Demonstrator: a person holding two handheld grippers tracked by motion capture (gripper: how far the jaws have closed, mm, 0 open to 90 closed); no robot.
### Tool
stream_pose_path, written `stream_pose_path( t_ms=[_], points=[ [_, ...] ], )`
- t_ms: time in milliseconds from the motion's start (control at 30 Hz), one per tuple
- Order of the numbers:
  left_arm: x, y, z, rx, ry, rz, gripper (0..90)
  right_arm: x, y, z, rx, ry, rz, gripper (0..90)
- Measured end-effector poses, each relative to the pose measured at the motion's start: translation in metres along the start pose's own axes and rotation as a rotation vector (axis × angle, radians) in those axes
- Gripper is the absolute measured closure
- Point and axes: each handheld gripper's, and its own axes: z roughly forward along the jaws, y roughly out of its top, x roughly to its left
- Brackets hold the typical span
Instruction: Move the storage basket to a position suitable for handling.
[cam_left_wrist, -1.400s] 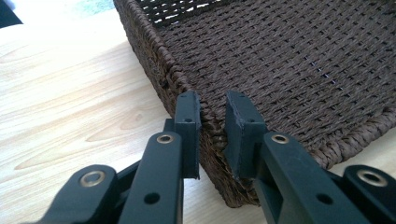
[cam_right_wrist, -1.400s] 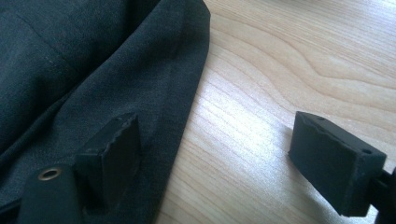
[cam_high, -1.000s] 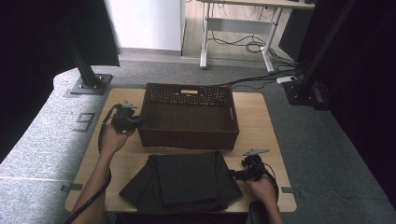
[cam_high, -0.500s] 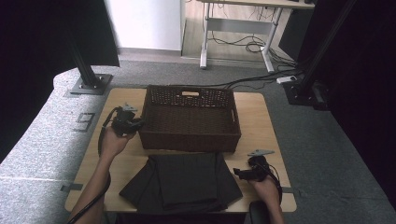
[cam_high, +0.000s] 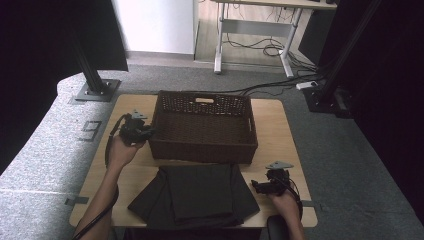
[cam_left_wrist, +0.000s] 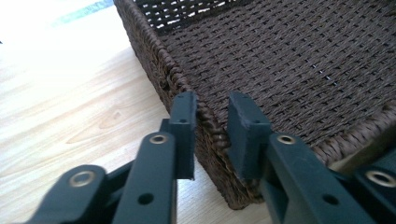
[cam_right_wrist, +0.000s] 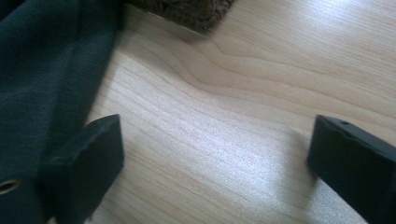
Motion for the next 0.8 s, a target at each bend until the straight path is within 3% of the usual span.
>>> stream_pose_path(
  t_ms=[133,300,367,500,600,633,667,800],
  points=[
    [-0.001,-0.006,-0.017,-0.027,-0.009,-0.012,47.6,0.0,-0.005,0.0,-0.032,-0.007,0.006,0.0],
    [-0.007,-0.019,-0.035,-0.039,-0.027,0.01,37.1,0.001,-0.006,0.0,-0.04,-0.014,0.012,0.0],
    [-0.013,-0.033,-0.041,-0.027,-0.06,0.013,29.0,0.001,-0.006,0.0,-0.039,-0.016,0.017,0.0],
    [-0.018,-0.062,-0.039,-0.008,-0.069,-0.009,14.4,0.001,-0.006,0.0,-0.04,-0.02,0.021,0.0],
    [-0.018,-0.092,-0.031,0.004,-0.093,-0.046,9.4,0.002,-0.006,0.0,-0.04,-0.02,0.022,0.0],
    [-0.018,-0.092,-0.031,0.004,-0.093,-0.046,7.9,0.002,-0.006,0.0,-0.04,-0.02,0.022,0.0],
    [-0.016,-0.109,-0.025,0.011,-0.094,-0.069,6.6,0.002,-0.006,0.0,-0.04,-0.021,0.022,0.0],
    [-0.013,-0.132,-0.016,0.03,-0.062,-0.08,4.3,0.002,-0.005,0.0,-0.04,-0.022,0.023,0.0]
  ],
)
